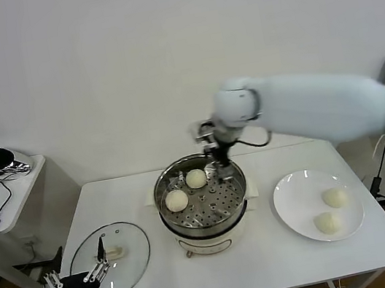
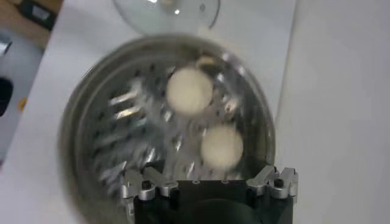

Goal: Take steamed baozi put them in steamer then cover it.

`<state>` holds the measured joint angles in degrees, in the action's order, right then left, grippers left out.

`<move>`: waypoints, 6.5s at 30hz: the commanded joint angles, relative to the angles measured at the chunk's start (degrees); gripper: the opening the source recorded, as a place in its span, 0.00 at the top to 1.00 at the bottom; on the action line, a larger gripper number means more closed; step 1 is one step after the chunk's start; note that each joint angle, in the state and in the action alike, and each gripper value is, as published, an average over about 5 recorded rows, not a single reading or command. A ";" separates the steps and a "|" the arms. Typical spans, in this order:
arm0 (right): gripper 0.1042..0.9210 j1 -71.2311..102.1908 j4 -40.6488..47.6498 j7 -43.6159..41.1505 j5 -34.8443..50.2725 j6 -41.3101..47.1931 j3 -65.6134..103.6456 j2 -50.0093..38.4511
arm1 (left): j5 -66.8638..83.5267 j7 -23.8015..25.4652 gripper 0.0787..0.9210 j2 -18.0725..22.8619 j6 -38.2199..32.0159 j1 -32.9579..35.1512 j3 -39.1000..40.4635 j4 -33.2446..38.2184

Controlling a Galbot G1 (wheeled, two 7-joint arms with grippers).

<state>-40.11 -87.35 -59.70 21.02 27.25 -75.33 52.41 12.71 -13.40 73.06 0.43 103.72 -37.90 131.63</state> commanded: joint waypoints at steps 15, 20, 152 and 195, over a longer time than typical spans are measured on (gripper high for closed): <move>0.12 30.94 -7.88 -5.59 -26.59 -16.71 21.66 -36.38 | -1.70 0.00 0.12 0.94 -0.27 2.21 -0.09 0.01; 0.12 41.87 -4.71 -4.43 -29.29 -17.26 28.99 -34.75 | -2.06 -0.03 0.12 1.21 -0.37 2.73 -0.25 0.03; 0.13 5.51 1.66 -1.42 -19.56 -39.06 3.29 6.31 | -0.65 -0.37 0.12 1.91 -0.81 1.43 -2.06 0.29; 0.12 57.38 19.90 -0.90 -40.95 -20.75 52.21 -22.94 | -2.44 -0.09 0.12 0.48 -0.44 1.95 -0.91 0.11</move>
<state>4.52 -78.42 -61.52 -12.44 7.93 -35.38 25.48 10.40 -13.49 73.21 -0.07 105.18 -38.48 131.57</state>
